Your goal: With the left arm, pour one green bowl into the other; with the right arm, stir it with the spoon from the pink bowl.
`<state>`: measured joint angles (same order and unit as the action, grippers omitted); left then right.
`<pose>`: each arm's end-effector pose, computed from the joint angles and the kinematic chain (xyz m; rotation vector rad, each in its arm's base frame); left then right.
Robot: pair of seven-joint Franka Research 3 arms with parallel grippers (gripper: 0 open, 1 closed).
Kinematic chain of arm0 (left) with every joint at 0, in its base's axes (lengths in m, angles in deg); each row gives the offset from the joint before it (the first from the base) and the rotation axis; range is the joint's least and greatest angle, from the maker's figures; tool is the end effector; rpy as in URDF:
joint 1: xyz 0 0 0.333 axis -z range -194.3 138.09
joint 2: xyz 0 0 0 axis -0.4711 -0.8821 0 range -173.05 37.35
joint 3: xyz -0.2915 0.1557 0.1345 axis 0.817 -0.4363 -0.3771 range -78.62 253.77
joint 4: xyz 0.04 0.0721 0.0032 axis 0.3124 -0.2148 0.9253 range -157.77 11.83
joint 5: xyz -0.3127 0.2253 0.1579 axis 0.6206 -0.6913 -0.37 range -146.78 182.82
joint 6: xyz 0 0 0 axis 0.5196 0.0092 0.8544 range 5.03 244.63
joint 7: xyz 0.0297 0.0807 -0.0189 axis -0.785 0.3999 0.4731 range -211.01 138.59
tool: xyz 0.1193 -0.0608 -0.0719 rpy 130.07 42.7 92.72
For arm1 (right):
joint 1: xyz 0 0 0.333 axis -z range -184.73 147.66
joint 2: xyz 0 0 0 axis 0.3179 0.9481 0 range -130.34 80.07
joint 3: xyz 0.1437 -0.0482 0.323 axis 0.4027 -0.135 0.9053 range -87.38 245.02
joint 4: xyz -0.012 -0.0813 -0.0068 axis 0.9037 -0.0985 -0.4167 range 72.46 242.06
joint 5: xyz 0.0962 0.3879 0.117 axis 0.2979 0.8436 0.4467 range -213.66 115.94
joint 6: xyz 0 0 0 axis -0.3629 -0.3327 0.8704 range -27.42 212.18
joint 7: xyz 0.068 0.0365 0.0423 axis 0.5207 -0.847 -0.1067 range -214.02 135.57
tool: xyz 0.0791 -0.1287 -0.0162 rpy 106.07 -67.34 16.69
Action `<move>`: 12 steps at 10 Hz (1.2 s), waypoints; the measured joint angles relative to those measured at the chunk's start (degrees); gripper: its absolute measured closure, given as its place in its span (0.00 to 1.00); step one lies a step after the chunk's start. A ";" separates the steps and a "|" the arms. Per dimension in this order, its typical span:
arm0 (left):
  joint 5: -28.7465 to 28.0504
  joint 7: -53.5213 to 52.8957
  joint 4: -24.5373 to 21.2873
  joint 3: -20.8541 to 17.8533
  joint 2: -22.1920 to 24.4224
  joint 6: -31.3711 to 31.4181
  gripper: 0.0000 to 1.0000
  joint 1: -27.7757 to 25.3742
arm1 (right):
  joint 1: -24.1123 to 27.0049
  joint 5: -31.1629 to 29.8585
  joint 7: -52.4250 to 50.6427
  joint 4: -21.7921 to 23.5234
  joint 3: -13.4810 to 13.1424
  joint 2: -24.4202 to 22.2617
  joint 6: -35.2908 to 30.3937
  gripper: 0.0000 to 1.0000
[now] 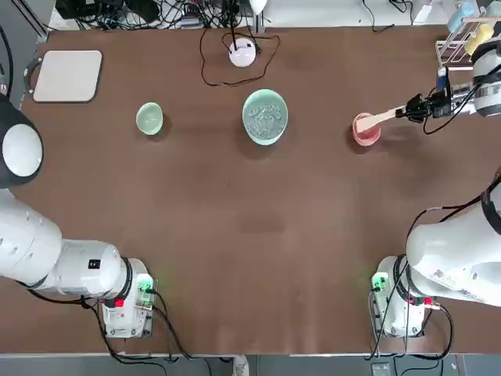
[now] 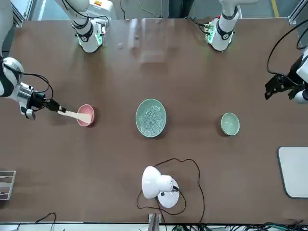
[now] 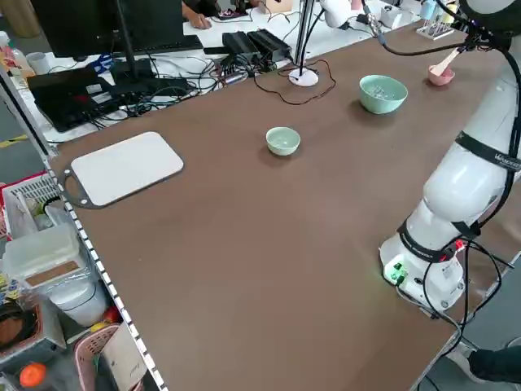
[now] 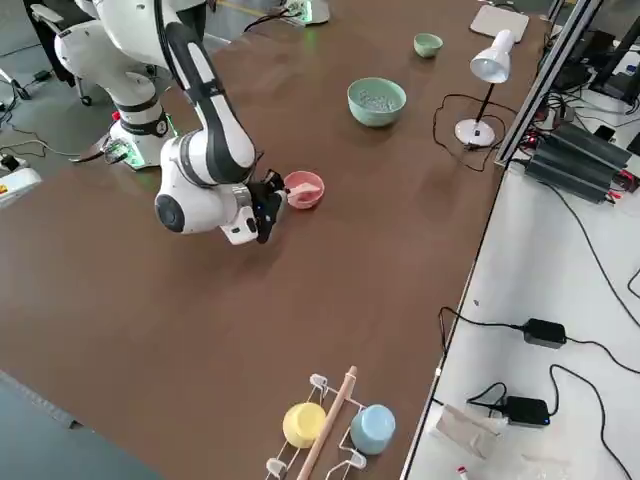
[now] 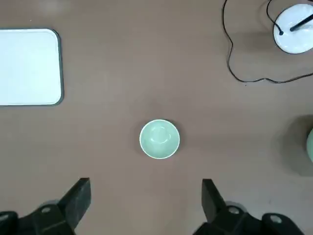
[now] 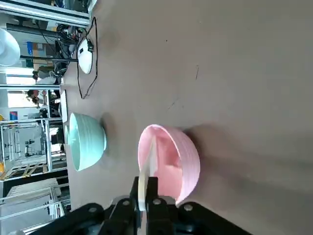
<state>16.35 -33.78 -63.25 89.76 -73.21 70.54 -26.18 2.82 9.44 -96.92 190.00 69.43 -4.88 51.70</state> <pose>0.6152 -0.0386 0.6372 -3.1178 0.0443 -0.0994 0.5028 -0.1766 0.2130 -2.1408 0.1877 -0.1321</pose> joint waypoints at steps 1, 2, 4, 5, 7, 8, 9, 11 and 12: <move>0.00 0.00 0.00 0.00 0.00 0.00 0.00 0.00 | 0.00 0.01 -0.02 -0.31 0.00 0.30 -0.06 0.89; 0.00 0.00 0.00 0.00 0.00 0.00 0.00 0.00 | 0.00 0.02 -0.02 -0.64 0.00 0.54 -0.27 0.80; 0.00 0.00 0.00 0.01 0.00 0.00 0.00 0.03 | 0.00 0.04 -0.03 -1.08 0.00 0.74 -0.62 0.67; 0.00 0.00 0.00 0.04 0.00 0.00 0.00 0.07 | 0.00 0.04 -0.02 -1.25 0.00 0.77 -0.70 0.51; 0.00 0.00 0.00 0.07 0.00 0.00 0.00 0.10 | 0.00 0.05 -0.02 -1.48 0.00 0.96 -0.73 0.32; 0.00 0.00 0.00 0.07 0.00 0.00 0.00 0.10 | 0.00 0.06 -0.02 -1.60 0.00 1.06 -0.73 0.22; 0.00 0.00 0.00 0.07 0.00 0.00 0.00 0.10 | 0.00 0.06 -0.02 -1.79 0.00 1.23 -0.73 0.19; 0.00 0.00 0.00 0.08 0.00 0.00 0.00 0.10 | 0.00 0.06 -0.03 -2.29 0.00 1.93 -0.67 0.11; 0.00 0.00 0.00 0.08 0.00 0.00 0.00 0.10 | 0.00 0.06 -0.03 -2.82 0.00 2.62 -0.62 0.09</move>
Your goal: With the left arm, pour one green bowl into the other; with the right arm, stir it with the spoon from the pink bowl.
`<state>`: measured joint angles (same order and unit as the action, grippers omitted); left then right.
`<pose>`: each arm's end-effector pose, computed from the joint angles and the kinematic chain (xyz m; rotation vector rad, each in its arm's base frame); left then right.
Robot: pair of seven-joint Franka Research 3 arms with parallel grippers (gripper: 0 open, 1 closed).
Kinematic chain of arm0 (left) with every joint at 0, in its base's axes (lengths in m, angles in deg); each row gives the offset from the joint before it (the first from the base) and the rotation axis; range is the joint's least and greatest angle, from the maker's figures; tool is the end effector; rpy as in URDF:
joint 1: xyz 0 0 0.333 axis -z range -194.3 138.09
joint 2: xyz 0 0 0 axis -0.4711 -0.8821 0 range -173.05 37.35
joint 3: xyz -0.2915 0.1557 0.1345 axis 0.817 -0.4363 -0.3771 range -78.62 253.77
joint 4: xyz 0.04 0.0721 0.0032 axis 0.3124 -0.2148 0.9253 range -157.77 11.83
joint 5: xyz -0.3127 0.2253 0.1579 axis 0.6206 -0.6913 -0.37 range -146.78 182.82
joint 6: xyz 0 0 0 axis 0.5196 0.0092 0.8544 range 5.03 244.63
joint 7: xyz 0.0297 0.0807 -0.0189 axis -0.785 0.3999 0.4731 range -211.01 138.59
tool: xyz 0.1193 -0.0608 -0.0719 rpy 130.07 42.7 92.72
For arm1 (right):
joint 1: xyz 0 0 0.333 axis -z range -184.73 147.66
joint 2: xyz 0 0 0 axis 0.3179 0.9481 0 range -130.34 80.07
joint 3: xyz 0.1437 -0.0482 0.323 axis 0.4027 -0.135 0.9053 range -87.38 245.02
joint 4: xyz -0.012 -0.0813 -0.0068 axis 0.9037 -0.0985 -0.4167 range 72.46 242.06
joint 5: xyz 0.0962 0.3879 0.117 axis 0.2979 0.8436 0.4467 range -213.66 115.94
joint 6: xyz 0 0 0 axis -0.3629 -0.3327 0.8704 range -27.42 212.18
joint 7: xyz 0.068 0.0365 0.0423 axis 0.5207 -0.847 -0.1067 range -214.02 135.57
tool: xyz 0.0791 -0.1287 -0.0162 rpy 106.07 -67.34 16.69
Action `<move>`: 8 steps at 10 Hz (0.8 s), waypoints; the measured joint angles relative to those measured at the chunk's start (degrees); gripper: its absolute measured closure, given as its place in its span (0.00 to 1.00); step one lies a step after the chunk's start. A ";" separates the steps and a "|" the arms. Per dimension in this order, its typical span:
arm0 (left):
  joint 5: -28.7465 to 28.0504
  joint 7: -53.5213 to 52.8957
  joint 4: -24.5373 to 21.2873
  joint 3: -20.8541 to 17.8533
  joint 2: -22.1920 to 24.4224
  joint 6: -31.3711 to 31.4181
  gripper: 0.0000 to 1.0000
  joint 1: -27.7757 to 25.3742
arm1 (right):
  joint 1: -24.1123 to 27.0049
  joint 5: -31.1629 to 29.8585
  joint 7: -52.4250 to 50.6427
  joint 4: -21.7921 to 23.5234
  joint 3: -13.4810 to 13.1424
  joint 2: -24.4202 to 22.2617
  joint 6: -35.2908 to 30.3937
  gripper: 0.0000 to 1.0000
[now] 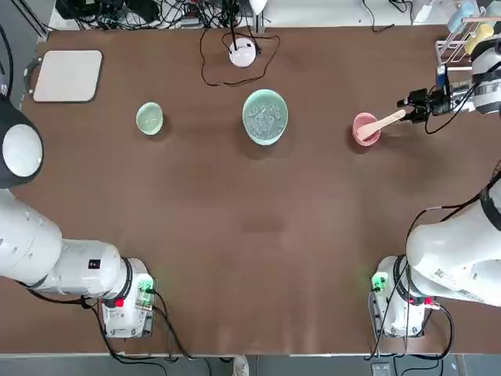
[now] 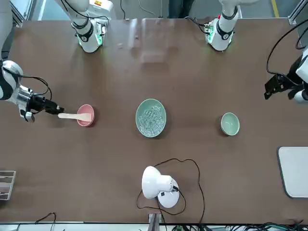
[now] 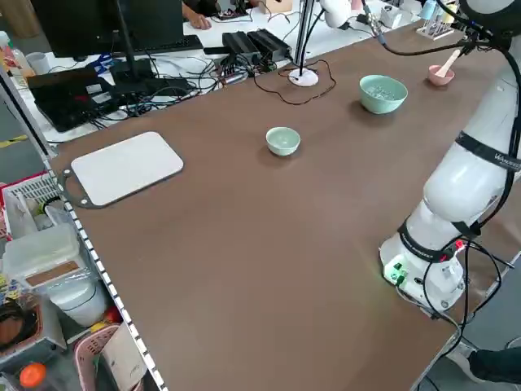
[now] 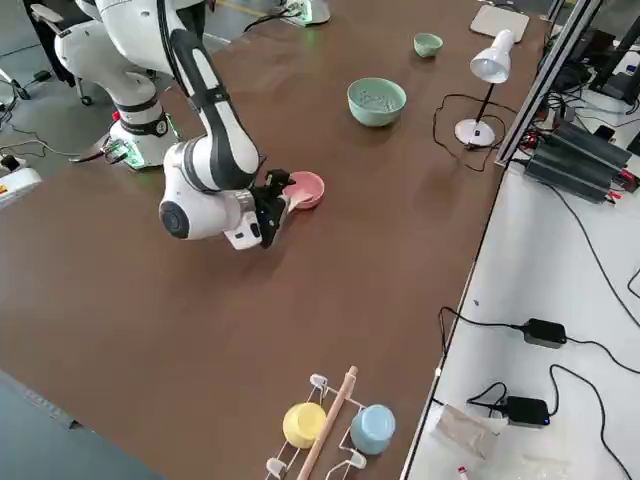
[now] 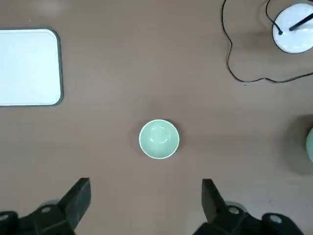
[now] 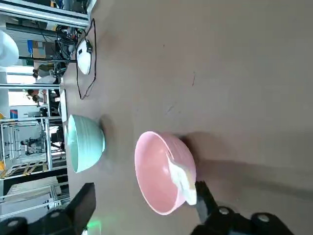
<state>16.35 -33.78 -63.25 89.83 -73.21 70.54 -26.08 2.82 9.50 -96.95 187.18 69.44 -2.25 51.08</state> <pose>0.6151 -0.0404 0.6372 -3.1179 0.0490 -0.0994 0.5154 -0.1823 0.2048 -2.1394 0.1801 -0.1265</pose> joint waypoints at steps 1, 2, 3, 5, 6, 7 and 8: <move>0.00 0.00 0.00 0.00 0.00 0.00 0.00 0.00 | 0.00 0.00 -0.01 -0.57 0.00 0.72 0.05 0.07; 0.00 0.00 0.00 0.00 0.00 0.00 0.00 0.00 | 0.00 0.00 -0.01 -1.06 0.00 1.20 0.06 0.05; 0.00 0.00 0.00 0.00 0.00 0.00 0.00 0.00 | -0.03 0.00 0.00 -1.50 0.01 1.44 0.06 0.04; 0.00 0.00 0.00 0.00 0.00 0.00 0.00 0.00 | -0.12 -0.19 0.58 -2.63 0.02 1.48 0.07 0.01; 0.00 0.00 0.00 0.00 0.00 0.00 0.00 0.00 | -0.20 -2.56 2.54 -3.57 0.01 1.48 0.33 0.01; 0.00 0.00 0.00 0.00 0.00 0.00 0.00 0.00 | -0.52 -7.70 6.93 -5.67 0.03 1.46 0.56 0.00; 0.00 0.00 0.00 0.01 0.00 0.00 0.00 0.00 | -1.05 -13.23 11.86 -8.69 0.07 1.30 0.57 0.00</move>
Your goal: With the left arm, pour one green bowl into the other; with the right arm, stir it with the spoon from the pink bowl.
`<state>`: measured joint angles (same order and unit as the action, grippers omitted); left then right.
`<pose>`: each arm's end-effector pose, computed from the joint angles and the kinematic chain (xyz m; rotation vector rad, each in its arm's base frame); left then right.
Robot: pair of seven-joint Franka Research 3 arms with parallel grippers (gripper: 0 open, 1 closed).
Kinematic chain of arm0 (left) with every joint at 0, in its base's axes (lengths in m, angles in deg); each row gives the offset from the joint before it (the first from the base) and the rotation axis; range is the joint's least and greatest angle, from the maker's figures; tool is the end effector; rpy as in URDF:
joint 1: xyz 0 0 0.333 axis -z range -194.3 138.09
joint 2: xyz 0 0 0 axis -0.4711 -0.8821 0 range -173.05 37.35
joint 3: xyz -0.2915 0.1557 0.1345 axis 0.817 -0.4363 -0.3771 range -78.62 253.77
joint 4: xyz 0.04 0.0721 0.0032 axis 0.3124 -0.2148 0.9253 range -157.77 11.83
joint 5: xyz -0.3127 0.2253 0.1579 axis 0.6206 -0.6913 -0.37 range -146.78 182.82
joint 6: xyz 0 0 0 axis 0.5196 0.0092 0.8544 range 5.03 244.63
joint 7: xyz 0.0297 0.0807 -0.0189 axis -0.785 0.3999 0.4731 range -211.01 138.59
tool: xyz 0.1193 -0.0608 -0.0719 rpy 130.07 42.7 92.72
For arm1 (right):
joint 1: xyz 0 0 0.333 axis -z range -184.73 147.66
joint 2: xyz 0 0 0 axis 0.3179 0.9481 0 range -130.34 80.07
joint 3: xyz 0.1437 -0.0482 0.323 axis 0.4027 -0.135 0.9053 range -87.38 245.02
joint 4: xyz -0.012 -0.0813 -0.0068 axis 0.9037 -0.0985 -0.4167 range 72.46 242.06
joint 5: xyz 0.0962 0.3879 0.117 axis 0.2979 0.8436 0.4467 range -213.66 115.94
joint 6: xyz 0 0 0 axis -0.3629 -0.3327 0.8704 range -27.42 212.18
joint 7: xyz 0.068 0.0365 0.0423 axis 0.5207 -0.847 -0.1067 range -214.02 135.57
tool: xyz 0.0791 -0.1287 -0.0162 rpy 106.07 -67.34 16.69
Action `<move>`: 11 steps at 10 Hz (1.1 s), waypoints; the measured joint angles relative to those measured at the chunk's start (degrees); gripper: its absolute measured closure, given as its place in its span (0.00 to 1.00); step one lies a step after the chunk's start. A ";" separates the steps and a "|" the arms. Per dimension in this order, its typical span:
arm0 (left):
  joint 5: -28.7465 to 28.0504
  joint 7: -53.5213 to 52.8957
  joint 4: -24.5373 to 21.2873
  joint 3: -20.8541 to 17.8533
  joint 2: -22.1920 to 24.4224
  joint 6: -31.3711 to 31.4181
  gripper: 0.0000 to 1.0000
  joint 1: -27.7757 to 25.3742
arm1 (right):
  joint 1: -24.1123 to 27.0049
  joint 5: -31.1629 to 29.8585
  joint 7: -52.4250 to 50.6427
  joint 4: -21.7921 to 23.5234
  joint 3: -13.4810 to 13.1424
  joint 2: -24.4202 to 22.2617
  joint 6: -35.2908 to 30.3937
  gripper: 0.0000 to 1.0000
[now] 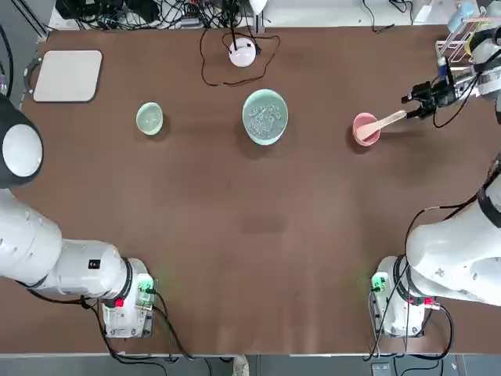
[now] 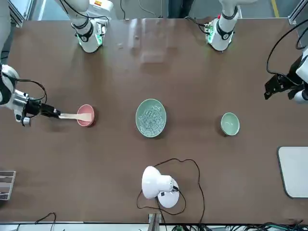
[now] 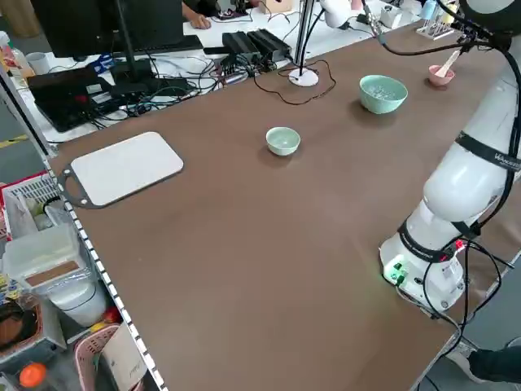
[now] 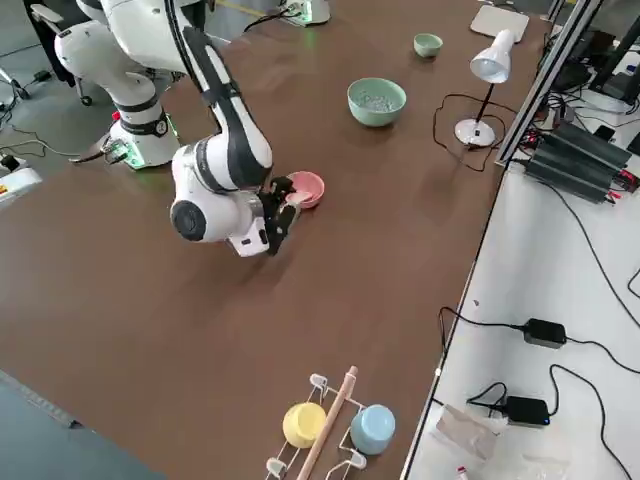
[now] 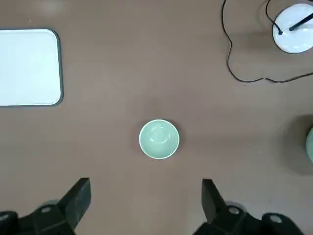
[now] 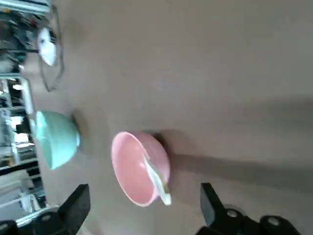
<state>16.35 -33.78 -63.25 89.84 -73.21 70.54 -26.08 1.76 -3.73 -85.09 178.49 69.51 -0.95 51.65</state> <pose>0.6150 -0.0405 0.6372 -3.1179 0.0492 -0.0994 0.5481 -0.2074 0.2300 -2.3303 0.1716 0.0424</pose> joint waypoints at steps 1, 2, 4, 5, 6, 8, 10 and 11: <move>0.00 0.00 0.00 0.00 0.00 0.00 0.00 -0.01 | -0.69 -5.03 3.24 -2.66 0.00 -0.56 -0.01 0.00; 0.00 0.00 0.00 0.00 0.00 0.00 0.00 -0.02 | -1.45 -9.05 5.30 -4.18 0.00 -2.07 -0.01 0.00; 0.00 0.00 0.00 0.00 0.00 0.00 0.00 -0.02 | -2.31 -14.62 9.45 -5.21 0.01 -6.30 -0.09 0.00; 0.00 0.00 0.00 0.01 0.00 0.00 0.00 -0.01 | -3.81 -18.12 14.17 -6.01 0.13 -8.31 -0.36 0.00; 0.00 0.00 0.01 0.04 0.00 0.00 0.00 0.00 | -7.45 -23.07 21.50 -7.10 0.30 -10.37 -0.41 0.00; 0.00 0.00 0.03 0.05 0.00 0.00 0.00 -0.03 | -16.00 -29.97 34.31 -8.72 0.73 -15.98 -1.09 0.00; 0.00 0.00 0.03 0.06 0.00 0.00 0.00 -0.03 | -18.19 -31.70 37.99 -9.25 0.78 -21.99 -5.47 0.00; 0.00 0.00 0.03 0.06 0.00 0.00 0.00 -0.04 | -19.36 -34.74 39.49 -9.64 0.86 -24.25 -7.08 0.00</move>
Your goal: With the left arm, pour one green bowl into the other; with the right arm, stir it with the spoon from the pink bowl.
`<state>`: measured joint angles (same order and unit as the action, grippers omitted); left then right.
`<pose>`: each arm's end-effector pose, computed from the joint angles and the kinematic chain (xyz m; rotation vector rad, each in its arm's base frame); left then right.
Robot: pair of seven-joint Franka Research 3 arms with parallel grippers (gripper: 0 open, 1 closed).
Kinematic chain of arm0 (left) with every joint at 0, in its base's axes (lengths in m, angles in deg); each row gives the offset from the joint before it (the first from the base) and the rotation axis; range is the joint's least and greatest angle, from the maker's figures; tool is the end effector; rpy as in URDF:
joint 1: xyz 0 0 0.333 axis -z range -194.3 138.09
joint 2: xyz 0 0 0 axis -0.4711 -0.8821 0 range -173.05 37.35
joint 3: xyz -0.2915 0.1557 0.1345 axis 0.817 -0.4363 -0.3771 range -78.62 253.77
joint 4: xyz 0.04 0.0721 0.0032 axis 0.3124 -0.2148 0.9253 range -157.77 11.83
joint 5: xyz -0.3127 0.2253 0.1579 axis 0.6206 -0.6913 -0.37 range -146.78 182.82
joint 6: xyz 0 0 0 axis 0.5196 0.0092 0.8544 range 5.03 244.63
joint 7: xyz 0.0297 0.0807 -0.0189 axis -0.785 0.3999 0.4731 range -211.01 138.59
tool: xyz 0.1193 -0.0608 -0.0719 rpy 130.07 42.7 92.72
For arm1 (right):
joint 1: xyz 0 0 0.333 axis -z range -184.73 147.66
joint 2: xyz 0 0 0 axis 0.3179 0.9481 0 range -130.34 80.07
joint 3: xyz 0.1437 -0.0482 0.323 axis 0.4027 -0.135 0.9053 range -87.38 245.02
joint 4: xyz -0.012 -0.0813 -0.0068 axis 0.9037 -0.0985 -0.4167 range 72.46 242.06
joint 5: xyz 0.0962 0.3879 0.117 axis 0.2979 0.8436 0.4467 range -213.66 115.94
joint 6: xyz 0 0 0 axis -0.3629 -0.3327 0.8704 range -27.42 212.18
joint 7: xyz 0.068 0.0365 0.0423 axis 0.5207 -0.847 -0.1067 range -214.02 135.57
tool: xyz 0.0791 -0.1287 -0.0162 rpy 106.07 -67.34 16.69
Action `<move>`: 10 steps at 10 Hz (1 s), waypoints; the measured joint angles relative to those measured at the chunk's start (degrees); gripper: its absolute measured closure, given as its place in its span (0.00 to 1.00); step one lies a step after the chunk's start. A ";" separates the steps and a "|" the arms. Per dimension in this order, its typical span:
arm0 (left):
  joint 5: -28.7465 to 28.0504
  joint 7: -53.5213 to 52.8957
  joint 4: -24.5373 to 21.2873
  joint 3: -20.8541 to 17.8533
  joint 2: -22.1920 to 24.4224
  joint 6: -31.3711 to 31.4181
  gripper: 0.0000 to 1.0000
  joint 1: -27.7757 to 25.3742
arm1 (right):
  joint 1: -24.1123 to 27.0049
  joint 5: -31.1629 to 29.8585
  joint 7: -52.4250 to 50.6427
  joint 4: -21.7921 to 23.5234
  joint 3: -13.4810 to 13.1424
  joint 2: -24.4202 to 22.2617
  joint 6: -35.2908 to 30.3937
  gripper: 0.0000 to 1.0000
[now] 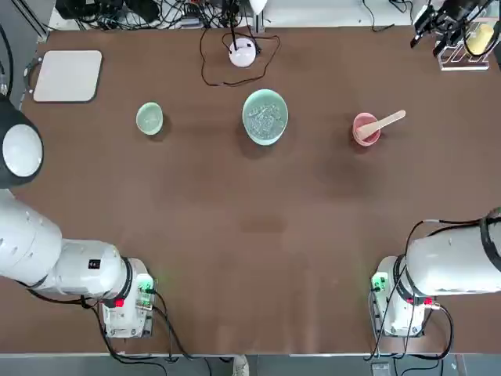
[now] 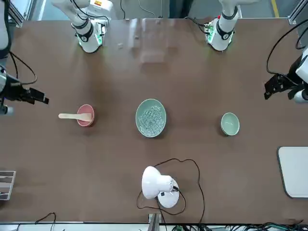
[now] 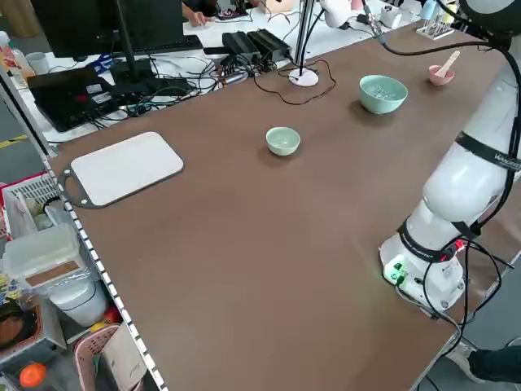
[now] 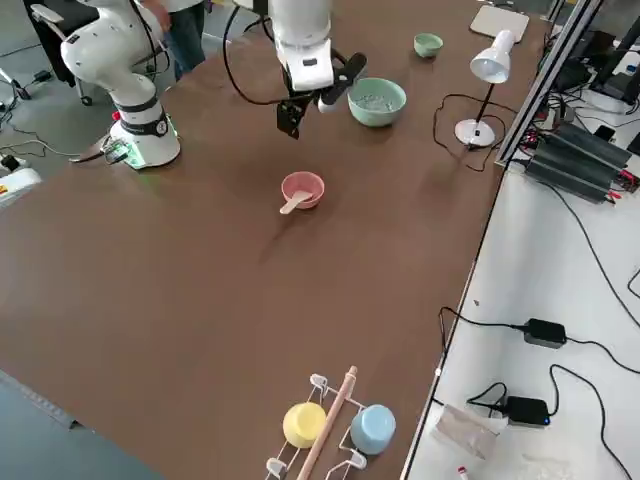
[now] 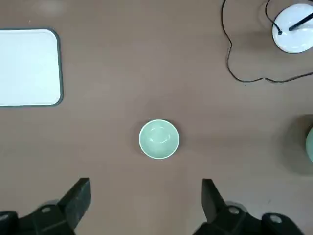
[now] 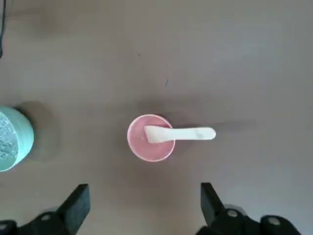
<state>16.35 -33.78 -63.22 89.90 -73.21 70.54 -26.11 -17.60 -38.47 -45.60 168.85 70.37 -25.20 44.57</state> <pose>0.6150 -0.0408 0.6374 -3.1180 0.0500 -0.1003 0.5674 -0.0683 0.5205 -2.9459 0.1247 0.1125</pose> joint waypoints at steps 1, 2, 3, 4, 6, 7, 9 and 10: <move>0.00 0.00 0.00 0.02 0.00 0.00 0.00 0.02 | -2.40 -3.34 2.93 -0.47 0.22 -1.65 -1.07 0.00; 0.00 0.00 0.00 0.02 0.00 0.00 0.00 0.02 | -4.99 -5.15 6.25 -1.66 0.61 -2.66 -2.56 0.00; 0.00 0.00 0.00 0.02 0.00 0.00 0.00 0.01 | -6.98 -5.87 8.69 -4.10 0.99 -3.03 -5.10 0.00; 0.00 0.00 0.00 0.01 0.00 0.00 0.00 0.01 | -8.21 -6.16 10.21 -7.56 1.21 -3.10 -8.29 0.00; 0.00 0.00 0.00 0.01 0.00 0.00 0.00 -0.01 | -8.49 -6.35 10.74 -11.97 1.04 -3.18 -11.90 0.00; 0.00 0.00 0.00 0.01 0.00 0.00 0.00 -0.01 | -8.35 -6.47 10.76 -12.38 0.81 -3.17 -12.04 0.00; 0.00 0.00 0.00 0.03 0.00 0.00 0.00 0.04 | -8.26 -6.83 10.76 -12.38 0.52 -3.09 -12.04 0.00; 0.00 0.00 0.00 0.04 0.00 0.00 0.00 0.02 | -8.27 -6.86 10.76 -12.38 0.53 -3.04 -12.05 0.00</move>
<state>16.35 -33.78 -63.21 89.93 -73.21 70.54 -26.09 -25.87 -45.33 -34.84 156.46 70.90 -28.24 32.52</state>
